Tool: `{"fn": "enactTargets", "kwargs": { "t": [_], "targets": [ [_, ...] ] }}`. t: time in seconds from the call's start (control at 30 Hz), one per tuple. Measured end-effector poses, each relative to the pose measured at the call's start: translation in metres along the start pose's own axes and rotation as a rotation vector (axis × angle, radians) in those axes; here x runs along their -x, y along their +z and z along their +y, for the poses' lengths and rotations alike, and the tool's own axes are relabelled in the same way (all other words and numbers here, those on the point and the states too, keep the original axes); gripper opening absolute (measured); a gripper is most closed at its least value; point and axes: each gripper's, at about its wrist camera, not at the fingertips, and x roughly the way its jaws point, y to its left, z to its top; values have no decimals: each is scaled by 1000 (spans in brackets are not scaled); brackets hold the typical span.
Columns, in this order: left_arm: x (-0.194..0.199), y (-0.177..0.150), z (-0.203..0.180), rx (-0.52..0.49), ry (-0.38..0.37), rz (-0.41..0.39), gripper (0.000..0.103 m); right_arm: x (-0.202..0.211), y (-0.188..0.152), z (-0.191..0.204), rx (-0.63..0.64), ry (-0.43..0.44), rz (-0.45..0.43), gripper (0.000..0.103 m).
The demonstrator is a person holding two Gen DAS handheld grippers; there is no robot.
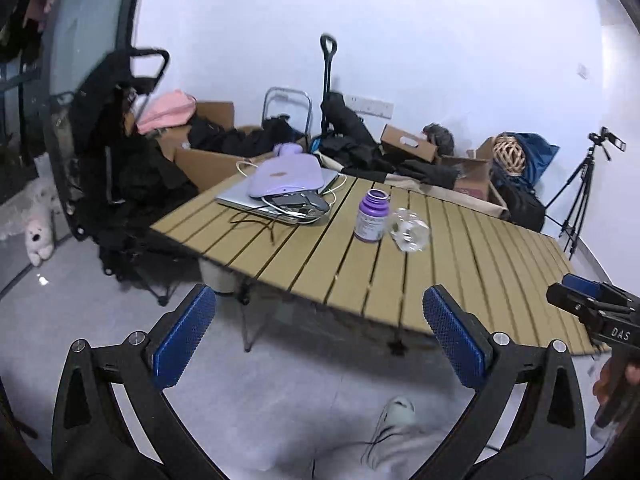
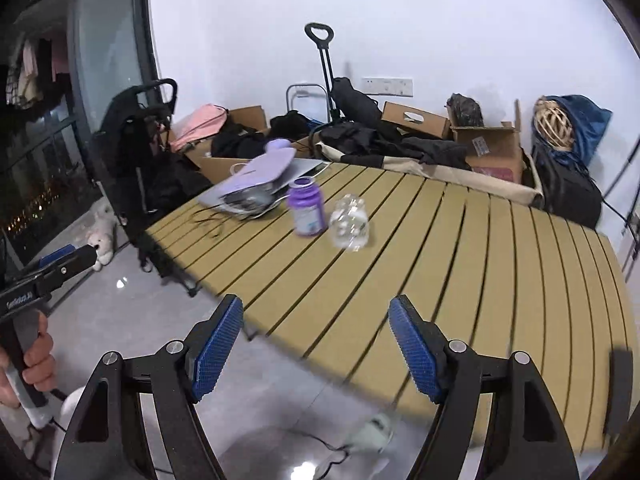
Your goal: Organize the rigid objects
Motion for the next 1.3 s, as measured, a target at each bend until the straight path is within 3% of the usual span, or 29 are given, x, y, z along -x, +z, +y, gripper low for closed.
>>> {"fn": "enactTargets", "kwargs": {
  "t": [0.2,0.4,0.57,0.7,0.9,1.3],
  "targets": [
    [130,-43,5,-35,-10,-17,103,122,-45,35,-42,57,-57,80],
    [225,-129,10,-146,19,-68,103,220,-141,80,-44,81,-111,87],
    [282,-183,37,-70,75,-189,103,283,-215,110,-79,36,-250,88],
    [295,-195,41,-75,67,-215,103,290,-241,143,33,45,-240,88],
    [301,-199,43,-74,68,-212,103,284,-249,173,124,80,-212,88],
    [308,-204,46,-91,52,-218,103,284,-251,169,103,93,-207,88]
  ]
}}
